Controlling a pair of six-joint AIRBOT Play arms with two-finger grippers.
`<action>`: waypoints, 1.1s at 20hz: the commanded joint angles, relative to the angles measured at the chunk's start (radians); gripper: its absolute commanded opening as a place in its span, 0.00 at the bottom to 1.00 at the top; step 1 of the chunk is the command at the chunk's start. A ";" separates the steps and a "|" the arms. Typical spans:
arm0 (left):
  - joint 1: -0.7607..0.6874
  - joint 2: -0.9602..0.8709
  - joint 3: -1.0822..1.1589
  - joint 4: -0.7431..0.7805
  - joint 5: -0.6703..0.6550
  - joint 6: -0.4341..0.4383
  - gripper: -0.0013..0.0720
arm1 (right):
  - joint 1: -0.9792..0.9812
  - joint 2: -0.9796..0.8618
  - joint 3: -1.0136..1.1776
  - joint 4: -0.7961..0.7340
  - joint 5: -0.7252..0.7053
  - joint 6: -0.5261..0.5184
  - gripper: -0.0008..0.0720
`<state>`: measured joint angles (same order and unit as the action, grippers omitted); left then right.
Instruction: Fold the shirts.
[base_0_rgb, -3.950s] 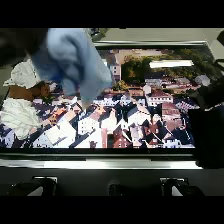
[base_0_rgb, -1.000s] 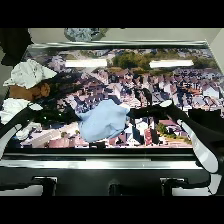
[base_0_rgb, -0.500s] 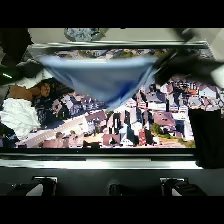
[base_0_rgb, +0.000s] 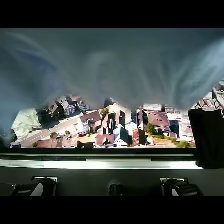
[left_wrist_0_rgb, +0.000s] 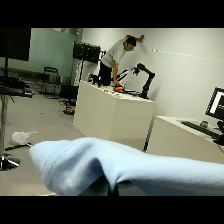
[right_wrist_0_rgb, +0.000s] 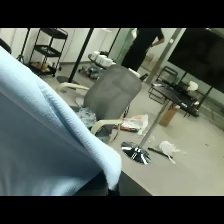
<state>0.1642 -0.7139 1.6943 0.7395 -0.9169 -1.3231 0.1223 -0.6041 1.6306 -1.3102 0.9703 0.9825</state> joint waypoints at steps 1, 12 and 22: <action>0.003 0.019 0.013 0.018 0.008 -0.032 0.05 | 0.000 0.008 0.005 -0.054 0.041 0.034 0.07; -0.042 -0.636 -0.238 0.133 -0.156 0.042 0.06 | 0.000 -0.897 0.004 0.037 0.021 0.115 0.08; -0.062 -1.073 -0.236 -0.071 -0.116 0.045 0.06 | 0.000 -1.214 0.005 0.232 -0.031 0.132 0.09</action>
<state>0.1101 -1.7256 1.4593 0.7170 -1.0374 -1.2831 0.1215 -1.7744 1.6341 -1.1168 0.9596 1.1145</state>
